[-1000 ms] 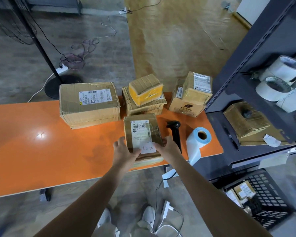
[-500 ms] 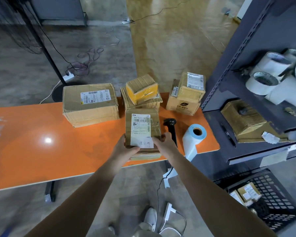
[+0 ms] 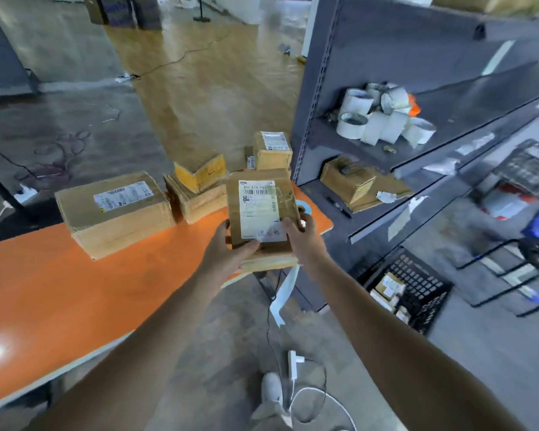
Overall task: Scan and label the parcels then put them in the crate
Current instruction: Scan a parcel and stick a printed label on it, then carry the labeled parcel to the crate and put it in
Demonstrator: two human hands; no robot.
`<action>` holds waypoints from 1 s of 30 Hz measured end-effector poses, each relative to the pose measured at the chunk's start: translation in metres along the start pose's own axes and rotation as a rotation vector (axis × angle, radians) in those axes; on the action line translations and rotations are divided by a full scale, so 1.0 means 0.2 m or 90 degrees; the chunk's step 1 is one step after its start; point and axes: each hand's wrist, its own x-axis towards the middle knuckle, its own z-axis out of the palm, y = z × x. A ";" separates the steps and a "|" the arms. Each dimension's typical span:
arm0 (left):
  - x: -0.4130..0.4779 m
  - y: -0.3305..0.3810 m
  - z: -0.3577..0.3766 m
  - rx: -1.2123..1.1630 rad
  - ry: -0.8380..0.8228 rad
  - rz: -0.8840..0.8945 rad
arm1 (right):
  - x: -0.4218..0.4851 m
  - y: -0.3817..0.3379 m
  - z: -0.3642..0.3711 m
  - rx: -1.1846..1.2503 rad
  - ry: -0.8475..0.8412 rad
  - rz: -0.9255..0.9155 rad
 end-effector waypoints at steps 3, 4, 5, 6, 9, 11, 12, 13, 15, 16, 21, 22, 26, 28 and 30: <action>-0.12 0.03 0.07 0.015 -0.058 0.022 | -0.16 0.01 -0.15 -0.015 0.053 0.015; -0.16 0.04 0.10 0.022 -0.079 0.026 | -0.21 0.02 -0.20 -0.019 0.072 0.016; -0.20 0.05 0.13 0.028 -0.098 0.034 | -0.27 0.03 -0.25 -0.023 0.090 0.015; -0.24 0.05 0.17 0.031 -0.119 0.036 | -0.32 0.05 -0.30 -0.028 0.108 0.013; -0.34 0.08 0.31 0.038 -0.174 0.046 | -0.49 0.09 -0.47 -0.050 0.161 0.014; -0.41 0.10 0.41 0.054 -0.202 0.055 | -0.58 0.13 -0.58 -0.046 0.194 0.022; -0.44 0.11 0.47 0.066 -0.215 0.061 | -0.63 0.15 -0.64 -0.041 0.212 0.028; -0.47 0.13 0.52 0.075 -0.230 0.065 | -0.67 0.17 -0.69 -0.038 0.230 0.032; -0.53 0.15 0.64 0.087 -0.257 0.077 | -0.75 0.22 -0.81 -0.035 0.263 0.038; -0.55 0.16 0.70 0.094 -0.269 0.086 | -0.78 0.25 -0.87 -0.032 0.277 0.040; -0.70 0.15 1.08 0.139 -0.332 0.103 | -0.98 0.42 -1.21 0.005 0.343 0.063; -0.75 0.15 1.17 0.142 -0.346 0.102 | -1.02 0.46 -1.29 0.008 0.356 0.067; -0.92 0.14 1.54 0.153 -0.386 0.111 | -1.15 0.65 -1.63 0.017 0.397 0.072; -1.01 0.13 1.74 0.159 -0.402 0.120 | -1.20 0.74 -1.82 0.016 0.410 0.073; -1.11 0.12 1.94 0.159 -0.409 0.129 | -1.26 0.84 -2.01 0.009 0.413 0.075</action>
